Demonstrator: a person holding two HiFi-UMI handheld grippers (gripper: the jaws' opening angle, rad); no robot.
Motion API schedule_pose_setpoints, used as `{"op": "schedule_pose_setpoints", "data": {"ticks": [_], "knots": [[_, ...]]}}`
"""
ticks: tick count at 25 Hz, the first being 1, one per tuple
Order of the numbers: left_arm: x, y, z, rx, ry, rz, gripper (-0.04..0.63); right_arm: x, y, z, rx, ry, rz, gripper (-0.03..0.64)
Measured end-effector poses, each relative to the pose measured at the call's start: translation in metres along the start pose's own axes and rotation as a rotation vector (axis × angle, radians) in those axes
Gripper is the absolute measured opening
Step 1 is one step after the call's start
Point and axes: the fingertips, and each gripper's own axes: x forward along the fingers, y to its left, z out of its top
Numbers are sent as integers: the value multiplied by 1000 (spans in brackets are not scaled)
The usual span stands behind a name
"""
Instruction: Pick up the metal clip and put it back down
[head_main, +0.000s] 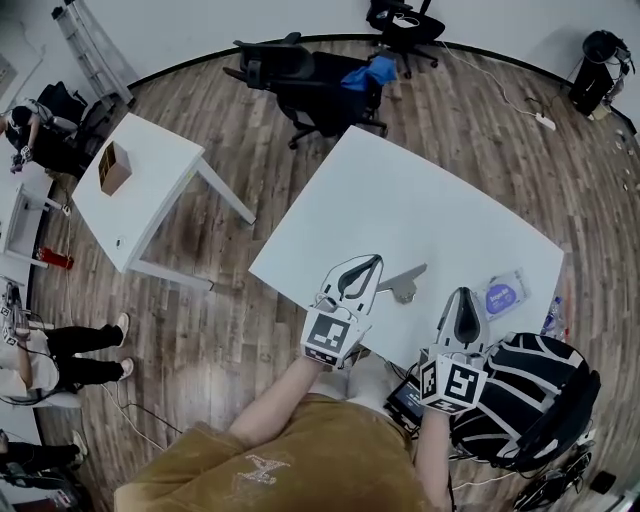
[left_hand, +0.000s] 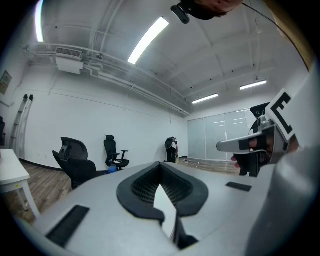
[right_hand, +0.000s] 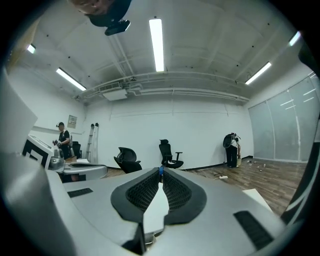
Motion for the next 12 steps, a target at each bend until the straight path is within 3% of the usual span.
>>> {"op": "schedule_pose_setpoints", "data": {"ticks": [12], "knots": [[45, 0, -1, 16, 12, 9, -2, 41, -30, -12, 112, 46, 26, 11]]}}
